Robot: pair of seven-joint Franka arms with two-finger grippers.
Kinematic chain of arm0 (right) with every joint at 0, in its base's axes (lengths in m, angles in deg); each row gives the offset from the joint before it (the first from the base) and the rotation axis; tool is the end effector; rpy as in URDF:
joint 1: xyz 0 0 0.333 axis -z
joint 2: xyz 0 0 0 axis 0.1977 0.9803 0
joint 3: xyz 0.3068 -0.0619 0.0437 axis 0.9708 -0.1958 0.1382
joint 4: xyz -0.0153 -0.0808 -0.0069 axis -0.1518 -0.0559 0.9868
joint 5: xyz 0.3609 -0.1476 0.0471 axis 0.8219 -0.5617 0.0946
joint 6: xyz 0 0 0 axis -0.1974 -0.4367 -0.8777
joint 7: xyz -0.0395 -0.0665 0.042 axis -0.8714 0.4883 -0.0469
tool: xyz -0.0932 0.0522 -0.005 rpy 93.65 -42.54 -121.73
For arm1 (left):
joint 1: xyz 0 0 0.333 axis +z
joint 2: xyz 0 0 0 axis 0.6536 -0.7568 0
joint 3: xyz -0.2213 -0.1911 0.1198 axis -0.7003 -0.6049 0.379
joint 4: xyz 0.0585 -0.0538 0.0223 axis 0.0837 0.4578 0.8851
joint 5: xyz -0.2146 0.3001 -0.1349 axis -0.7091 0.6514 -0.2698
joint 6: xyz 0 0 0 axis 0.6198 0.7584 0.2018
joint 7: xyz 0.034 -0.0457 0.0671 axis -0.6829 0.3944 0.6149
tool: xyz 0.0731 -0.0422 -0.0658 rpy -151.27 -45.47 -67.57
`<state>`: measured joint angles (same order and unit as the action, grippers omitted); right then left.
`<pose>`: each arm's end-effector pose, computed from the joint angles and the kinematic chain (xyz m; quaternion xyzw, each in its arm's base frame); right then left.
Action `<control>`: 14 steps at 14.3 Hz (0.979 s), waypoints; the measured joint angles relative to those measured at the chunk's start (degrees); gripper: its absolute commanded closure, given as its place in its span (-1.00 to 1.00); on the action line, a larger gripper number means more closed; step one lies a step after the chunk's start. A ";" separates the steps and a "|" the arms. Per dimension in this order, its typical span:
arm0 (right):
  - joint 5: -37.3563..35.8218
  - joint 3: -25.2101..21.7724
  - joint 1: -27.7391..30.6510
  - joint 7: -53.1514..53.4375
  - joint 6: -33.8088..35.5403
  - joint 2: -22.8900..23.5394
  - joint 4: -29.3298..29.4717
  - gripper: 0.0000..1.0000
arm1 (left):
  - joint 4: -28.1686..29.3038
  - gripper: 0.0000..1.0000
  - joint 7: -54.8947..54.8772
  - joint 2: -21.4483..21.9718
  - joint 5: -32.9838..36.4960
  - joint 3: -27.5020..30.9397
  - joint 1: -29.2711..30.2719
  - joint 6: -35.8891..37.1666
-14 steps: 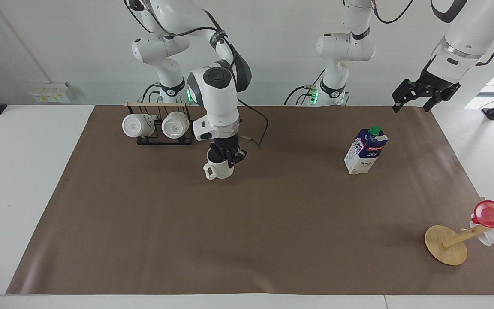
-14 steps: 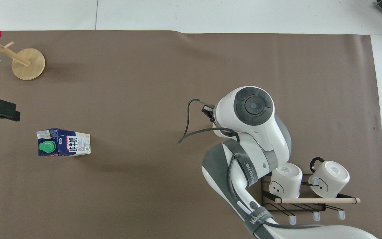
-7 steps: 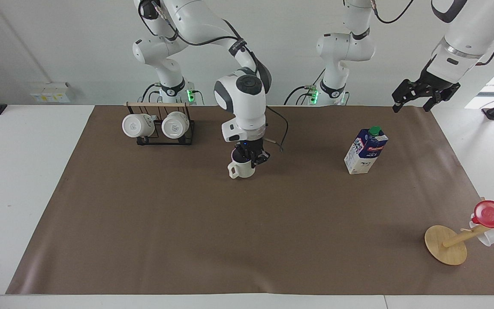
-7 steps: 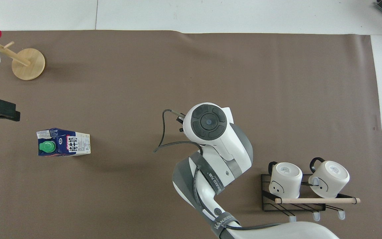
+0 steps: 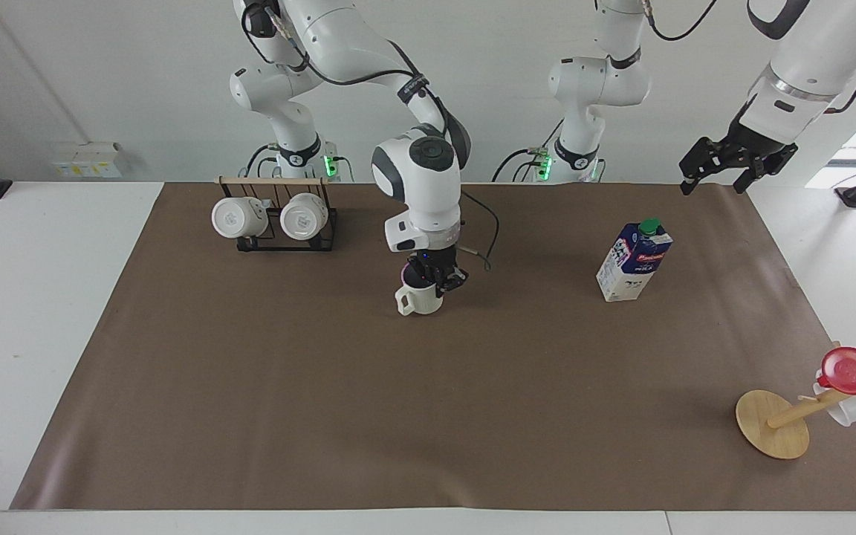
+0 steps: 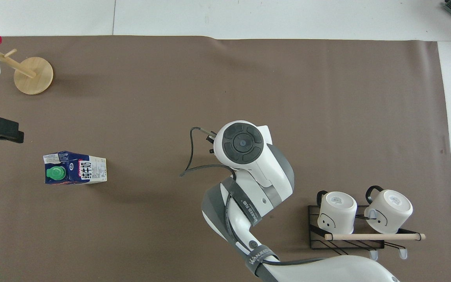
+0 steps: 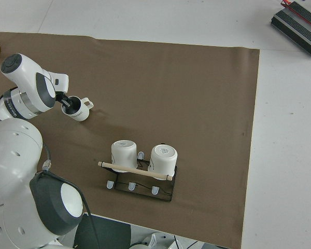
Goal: Place cup and milk on table
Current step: 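Carry the white mug with the right gripper toward the table center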
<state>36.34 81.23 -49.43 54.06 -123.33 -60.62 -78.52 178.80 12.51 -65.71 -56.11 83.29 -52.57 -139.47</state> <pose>0.5429 0.3728 0.3616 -0.9548 0.2922 -0.0406 0.0375 0.5341 -0.0149 0.6450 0.9997 0.0036 -0.0200 0.0147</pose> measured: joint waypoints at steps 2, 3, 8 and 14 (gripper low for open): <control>0.00 0.05 -0.12 0.00 -0.33 0.65 0.00 1.00 | 0.00 -1.00 0.00 0.09 0.00 0.29 0.10 0.00; -0.07 0.06 -0.12 0.00 -0.42 0.92 -0.01 1.00 | 0.00 -1.00 0.00 0.11 0.00 0.36 0.12 0.02; -1.11 0.10 -0.12 0.00 -0.43 1.38 -0.40 1.00 | 0.00 -1.00 0.02 0.15 0.00 0.27 0.07 0.04; -1.46 0.26 -0.23 -1.84 -0.34 1.37 -0.44 0.36 | 0.00 -1.00 0.02 0.15 0.00 0.00 0.01 0.04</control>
<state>34.87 81.50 -49.66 52.22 -123.67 -59.25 -78.96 178.80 12.53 -65.56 -56.11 83.29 -52.56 -139.43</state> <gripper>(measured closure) 0.956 0.000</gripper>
